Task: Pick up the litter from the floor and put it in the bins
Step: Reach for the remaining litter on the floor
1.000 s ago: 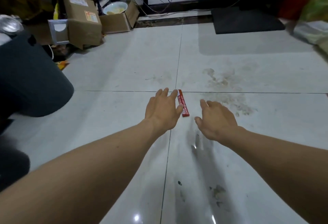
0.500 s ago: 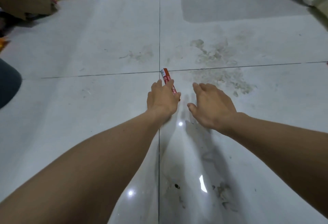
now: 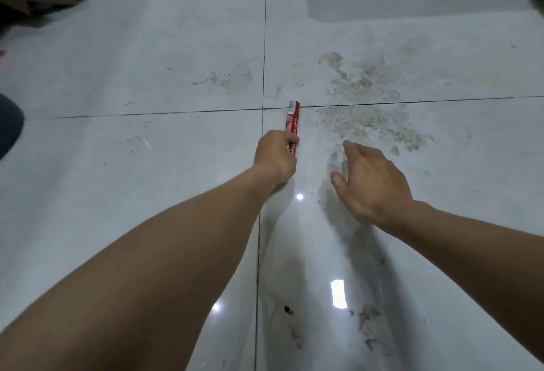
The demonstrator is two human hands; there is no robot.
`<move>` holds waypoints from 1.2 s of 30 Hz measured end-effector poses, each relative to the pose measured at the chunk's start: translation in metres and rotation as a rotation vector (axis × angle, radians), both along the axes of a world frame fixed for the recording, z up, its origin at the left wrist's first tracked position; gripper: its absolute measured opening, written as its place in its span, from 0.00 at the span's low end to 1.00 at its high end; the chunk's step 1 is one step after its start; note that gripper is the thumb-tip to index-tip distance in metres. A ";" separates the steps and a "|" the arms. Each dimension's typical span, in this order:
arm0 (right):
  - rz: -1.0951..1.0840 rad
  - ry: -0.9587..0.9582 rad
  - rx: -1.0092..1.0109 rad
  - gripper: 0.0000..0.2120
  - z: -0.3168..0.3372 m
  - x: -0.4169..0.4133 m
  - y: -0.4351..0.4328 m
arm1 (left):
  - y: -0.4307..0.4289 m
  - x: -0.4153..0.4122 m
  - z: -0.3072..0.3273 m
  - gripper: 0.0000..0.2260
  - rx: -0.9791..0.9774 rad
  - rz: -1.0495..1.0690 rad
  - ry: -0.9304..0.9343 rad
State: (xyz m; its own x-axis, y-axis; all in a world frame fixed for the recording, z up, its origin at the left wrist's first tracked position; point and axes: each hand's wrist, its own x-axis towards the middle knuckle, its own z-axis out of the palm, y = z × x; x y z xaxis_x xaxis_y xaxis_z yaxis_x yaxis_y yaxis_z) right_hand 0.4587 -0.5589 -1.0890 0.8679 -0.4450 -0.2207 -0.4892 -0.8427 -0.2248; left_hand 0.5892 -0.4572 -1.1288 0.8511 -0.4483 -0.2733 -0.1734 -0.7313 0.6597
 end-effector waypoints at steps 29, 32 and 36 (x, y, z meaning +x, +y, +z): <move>0.223 0.027 -0.138 0.29 0.102 -0.139 0.197 | 0.228 -0.179 0.132 0.26 -0.200 0.009 0.049; 0.211 0.095 -0.152 0.27 0.107 -0.179 0.215 | 0.249 -0.204 0.136 0.26 -0.200 -0.064 0.047; 0.250 0.193 -0.216 0.26 0.124 -0.219 0.232 | 0.268 -0.231 0.139 0.26 -0.237 -0.139 0.072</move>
State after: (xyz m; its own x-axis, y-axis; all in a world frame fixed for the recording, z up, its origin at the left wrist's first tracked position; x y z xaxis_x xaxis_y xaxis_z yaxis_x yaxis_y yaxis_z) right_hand 0.2399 -0.3266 -0.9649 0.9073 -0.2794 -0.3144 -0.2789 -0.9591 0.0475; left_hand 0.3583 -0.1891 -0.9896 0.7593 -0.6179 -0.2042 -0.2077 -0.5275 0.8237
